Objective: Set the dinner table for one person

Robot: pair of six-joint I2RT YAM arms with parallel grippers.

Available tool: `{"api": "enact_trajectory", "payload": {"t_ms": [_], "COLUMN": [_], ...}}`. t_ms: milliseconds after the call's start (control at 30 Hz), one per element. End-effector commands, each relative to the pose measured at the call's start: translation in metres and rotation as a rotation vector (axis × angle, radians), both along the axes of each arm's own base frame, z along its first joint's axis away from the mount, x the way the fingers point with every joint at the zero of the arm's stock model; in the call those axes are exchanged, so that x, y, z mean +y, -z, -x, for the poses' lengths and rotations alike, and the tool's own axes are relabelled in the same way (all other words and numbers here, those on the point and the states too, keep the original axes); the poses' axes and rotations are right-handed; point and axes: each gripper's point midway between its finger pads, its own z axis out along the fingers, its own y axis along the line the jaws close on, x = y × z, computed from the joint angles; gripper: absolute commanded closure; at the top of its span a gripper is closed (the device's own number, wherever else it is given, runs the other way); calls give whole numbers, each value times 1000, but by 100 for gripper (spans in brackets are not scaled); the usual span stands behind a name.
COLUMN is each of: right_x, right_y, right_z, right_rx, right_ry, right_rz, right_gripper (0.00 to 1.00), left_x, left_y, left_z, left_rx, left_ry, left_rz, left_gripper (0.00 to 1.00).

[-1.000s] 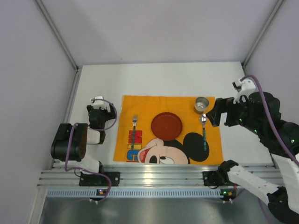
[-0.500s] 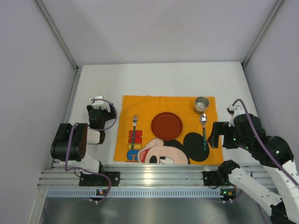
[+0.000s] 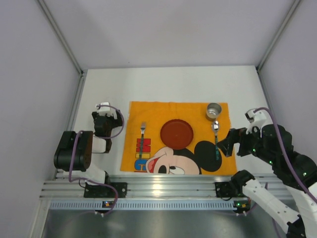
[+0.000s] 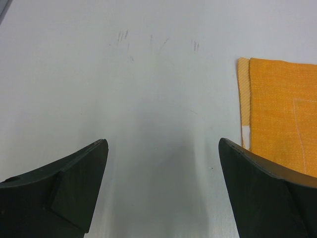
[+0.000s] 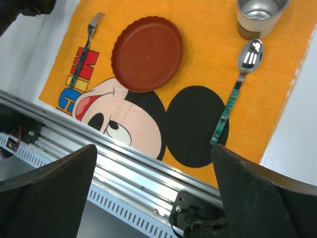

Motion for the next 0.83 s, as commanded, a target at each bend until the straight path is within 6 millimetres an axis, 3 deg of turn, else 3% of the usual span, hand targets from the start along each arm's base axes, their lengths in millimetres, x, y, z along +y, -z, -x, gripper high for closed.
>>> {"api": "enact_trajectory", "payload": {"t_ms": [0,300,600,733,800], "right_x": [21,21,34,55,49], "right_y": [-11,17,18,-3,-2], "right_z": [-5,-43,-95,-111,-122], "right_rx": [-116,-63,-57,-72,-57], "right_ry": [-82,84,206,174,244], "right_rz": [-113,-107,-120,-195,-172], "right_gripper": [0,0,0,0,0], "left_x": [-3,-2,-3,-3,-3], "left_y": [-22,-22,-22,-22,-22], "left_z": [-7,-7,-7,-7,-7], "left_rx": [-94,-94,-95,-95,-95], "left_ry": [18,17,20,19,19], "left_rz": [7,7,6,5,5], "left_gripper": [2,2,1,1,1]}}
